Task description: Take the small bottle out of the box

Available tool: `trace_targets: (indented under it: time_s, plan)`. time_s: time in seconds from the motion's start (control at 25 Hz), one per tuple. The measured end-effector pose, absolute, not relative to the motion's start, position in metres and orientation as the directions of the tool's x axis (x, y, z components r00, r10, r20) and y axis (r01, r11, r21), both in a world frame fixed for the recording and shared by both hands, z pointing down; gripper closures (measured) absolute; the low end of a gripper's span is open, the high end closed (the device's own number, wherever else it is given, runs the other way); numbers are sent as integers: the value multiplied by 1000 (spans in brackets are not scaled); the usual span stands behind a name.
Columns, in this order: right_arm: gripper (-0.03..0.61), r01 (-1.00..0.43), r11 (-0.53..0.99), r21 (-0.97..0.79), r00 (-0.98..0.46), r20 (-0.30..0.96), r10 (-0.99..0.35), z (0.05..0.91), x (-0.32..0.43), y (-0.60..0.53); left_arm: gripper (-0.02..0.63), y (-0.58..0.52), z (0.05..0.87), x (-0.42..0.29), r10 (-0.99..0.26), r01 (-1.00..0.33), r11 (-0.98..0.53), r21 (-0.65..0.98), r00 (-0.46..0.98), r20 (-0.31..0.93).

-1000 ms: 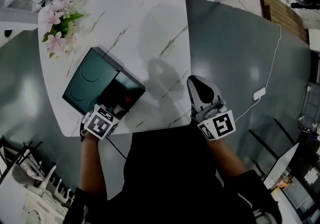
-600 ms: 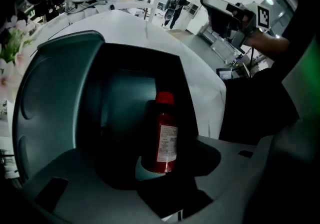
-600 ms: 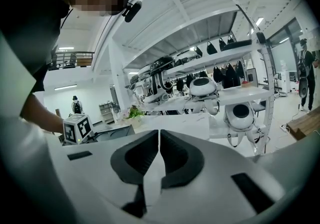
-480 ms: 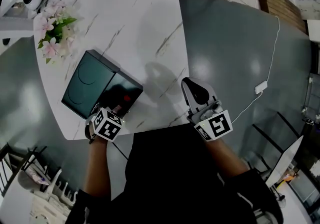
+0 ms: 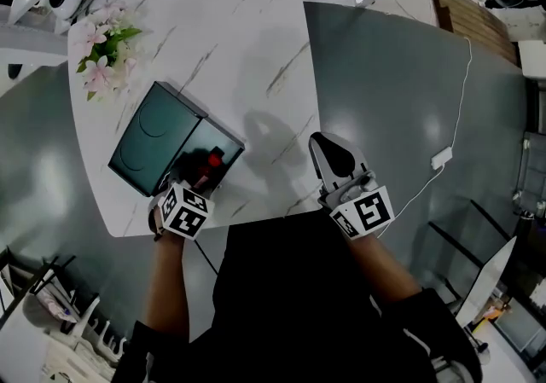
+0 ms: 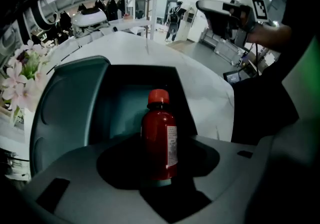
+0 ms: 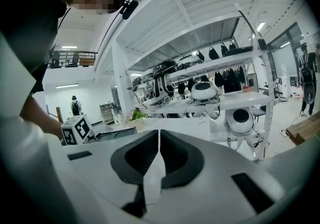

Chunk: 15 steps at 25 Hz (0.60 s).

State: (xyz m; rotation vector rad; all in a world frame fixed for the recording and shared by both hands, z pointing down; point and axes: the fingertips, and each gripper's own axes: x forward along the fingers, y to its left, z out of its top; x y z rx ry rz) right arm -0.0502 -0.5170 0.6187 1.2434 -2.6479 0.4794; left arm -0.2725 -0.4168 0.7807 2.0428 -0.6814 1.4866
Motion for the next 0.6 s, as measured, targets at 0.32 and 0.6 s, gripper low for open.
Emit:
trace_targets:
  time_s: [0.32, 0.6]
  plan:
    - [541, -769, 627, -127, -639, 209, -741, 575, -50, -518, 383, -463, 662, -253, -485, -761, -635, 134, 527, 698]
    - [541, -718, 690, -89, -695, 116, -709, 534, -55, -510, 383, -469, 545, -242, -776, -837, -538, 97, 538, 329]
